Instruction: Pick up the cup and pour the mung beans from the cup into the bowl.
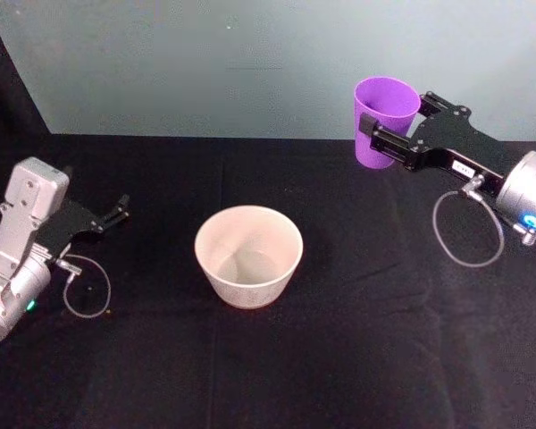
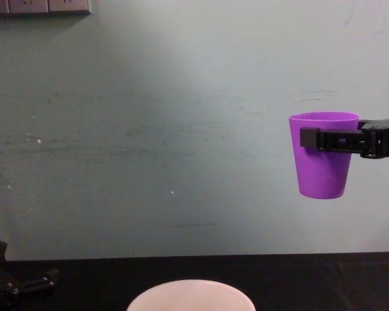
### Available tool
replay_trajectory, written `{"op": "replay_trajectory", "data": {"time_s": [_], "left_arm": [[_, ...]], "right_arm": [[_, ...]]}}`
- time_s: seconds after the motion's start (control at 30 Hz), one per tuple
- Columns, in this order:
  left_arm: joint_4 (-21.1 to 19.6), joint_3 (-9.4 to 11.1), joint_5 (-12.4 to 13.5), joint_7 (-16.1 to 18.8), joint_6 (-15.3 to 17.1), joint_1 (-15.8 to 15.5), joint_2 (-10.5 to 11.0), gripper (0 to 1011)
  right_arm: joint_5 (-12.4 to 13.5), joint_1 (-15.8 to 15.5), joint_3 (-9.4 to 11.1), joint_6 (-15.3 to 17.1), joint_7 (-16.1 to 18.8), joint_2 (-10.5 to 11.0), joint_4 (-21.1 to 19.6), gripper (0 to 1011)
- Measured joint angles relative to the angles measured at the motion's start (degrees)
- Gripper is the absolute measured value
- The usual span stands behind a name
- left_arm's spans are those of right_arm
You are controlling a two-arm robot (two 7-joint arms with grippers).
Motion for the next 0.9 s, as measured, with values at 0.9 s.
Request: {"op": "replay_trajectory", "data": {"time_s": [0.9], "left_arm": [[0.00,0.00,0.00,0.00,0.00,0.00,0.00,1000]], "right_arm": [[0.00,0.00,0.00,0.00,0.00,0.00,0.00,736]]}}
